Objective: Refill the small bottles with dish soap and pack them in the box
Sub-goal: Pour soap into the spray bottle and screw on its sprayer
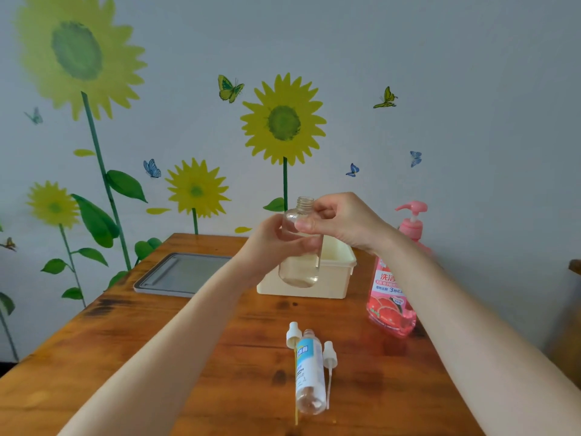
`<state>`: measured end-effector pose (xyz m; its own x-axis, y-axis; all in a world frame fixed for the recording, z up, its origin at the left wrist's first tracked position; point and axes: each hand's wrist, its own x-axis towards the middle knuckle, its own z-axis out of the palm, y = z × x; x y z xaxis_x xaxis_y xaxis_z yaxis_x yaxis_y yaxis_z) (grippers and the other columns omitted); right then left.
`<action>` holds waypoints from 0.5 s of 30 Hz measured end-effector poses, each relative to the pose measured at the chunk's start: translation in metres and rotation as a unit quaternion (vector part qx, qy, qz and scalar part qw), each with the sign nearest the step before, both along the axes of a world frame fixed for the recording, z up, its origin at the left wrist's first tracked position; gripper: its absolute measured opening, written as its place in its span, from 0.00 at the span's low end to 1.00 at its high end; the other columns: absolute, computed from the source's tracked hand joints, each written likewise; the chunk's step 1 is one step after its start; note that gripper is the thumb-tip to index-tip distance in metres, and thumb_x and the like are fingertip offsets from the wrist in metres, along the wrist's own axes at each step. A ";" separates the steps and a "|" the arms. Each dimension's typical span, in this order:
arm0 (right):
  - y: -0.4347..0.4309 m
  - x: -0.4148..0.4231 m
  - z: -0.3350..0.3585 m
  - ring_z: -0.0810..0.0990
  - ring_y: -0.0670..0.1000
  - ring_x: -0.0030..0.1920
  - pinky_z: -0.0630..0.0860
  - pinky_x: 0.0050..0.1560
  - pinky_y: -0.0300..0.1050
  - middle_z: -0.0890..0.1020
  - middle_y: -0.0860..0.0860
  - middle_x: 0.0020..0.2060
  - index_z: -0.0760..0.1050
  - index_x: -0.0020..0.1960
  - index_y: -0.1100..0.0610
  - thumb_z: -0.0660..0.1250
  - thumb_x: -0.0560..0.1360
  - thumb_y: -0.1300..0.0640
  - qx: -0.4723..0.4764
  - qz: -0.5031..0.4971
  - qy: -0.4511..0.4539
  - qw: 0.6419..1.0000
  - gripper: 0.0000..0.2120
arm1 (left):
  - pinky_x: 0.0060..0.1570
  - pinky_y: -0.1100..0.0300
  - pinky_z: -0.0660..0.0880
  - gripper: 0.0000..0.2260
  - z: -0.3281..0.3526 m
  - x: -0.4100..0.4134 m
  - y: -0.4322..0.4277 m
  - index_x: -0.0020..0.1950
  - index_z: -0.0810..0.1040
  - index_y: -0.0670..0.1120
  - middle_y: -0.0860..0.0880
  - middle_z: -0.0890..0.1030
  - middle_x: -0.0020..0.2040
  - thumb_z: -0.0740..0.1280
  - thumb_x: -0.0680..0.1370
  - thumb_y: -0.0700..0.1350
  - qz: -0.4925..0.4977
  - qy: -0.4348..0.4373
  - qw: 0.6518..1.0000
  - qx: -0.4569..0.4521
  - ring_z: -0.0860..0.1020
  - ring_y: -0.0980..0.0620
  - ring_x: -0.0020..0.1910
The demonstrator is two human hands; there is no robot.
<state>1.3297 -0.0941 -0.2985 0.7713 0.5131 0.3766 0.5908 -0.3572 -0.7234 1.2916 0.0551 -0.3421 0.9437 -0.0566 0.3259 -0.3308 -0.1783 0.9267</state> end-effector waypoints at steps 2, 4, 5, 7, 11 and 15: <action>0.005 -0.001 -0.004 0.82 0.46 0.45 0.75 0.50 0.39 0.84 0.51 0.43 0.78 0.44 0.51 0.74 0.67 0.50 -0.005 0.012 0.013 1.000 0.08 | 0.29 0.74 0.70 0.15 -0.004 -0.003 0.005 0.52 0.76 0.45 0.50 0.81 0.46 0.74 0.68 0.44 0.021 -0.004 1.000 0.002 0.80 0.63 0.38; 0.006 0.000 -0.009 0.82 0.45 0.48 0.76 0.52 0.41 0.84 0.50 0.46 0.79 0.48 0.50 0.73 0.65 0.45 -0.013 0.033 0.043 0.998 0.15 | 0.28 0.74 0.70 0.16 -0.010 -0.004 0.009 0.52 0.76 0.43 0.48 0.82 0.46 0.75 0.68 0.45 0.043 -0.013 0.999 0.007 0.80 0.59 0.39; 0.006 0.000 -0.011 0.82 0.44 0.49 0.76 0.52 0.42 0.84 0.48 0.47 0.79 0.50 0.49 0.72 0.63 0.41 -0.011 0.050 0.072 0.996 0.19 | 0.28 0.74 0.70 0.17 -0.013 -0.004 0.011 0.52 0.76 0.42 0.47 0.81 0.47 0.75 0.67 0.46 0.056 -0.016 0.998 0.009 0.80 0.57 0.41; 0.002 0.004 -0.017 0.82 0.46 0.52 0.77 0.53 0.46 0.85 0.48 0.48 0.77 0.56 0.50 0.70 0.64 0.38 0.031 0.093 0.160 0.982 0.25 | 0.28 0.74 0.70 0.19 -0.018 -0.004 0.015 0.51 0.75 0.41 0.49 0.80 0.44 0.76 0.66 0.46 0.081 -0.018 0.997 0.006 0.78 0.56 0.41; -0.003 0.020 -0.047 0.82 0.50 0.50 0.77 0.48 0.47 0.84 0.51 0.45 0.76 0.54 0.55 0.64 0.74 0.49 0.172 0.054 0.264 0.947 0.13 | 0.34 0.70 0.70 0.17 -0.026 -0.003 0.020 0.48 0.74 0.46 0.54 0.77 0.41 0.76 0.65 0.47 0.109 -0.016 0.994 0.007 0.75 0.57 0.40; 0.013 0.021 -0.094 0.79 0.48 0.42 0.72 0.44 0.42 0.81 0.52 0.42 0.76 0.48 0.56 0.63 0.74 0.45 -0.252 -0.069 0.166 0.951 0.15 | 0.36 0.69 0.70 0.15 -0.034 -0.003 0.023 0.44 0.74 0.50 0.53 0.78 0.41 0.76 0.64 0.49 0.116 -0.010 0.993 0.007 0.76 0.57 0.41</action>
<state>1.3511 -0.0808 -0.3920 0.8781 0.4485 -0.1670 0.2813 -0.7660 -0.5779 1.2882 0.0780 -0.3756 0.9251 0.1566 0.3460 -0.2980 -0.2655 0.9169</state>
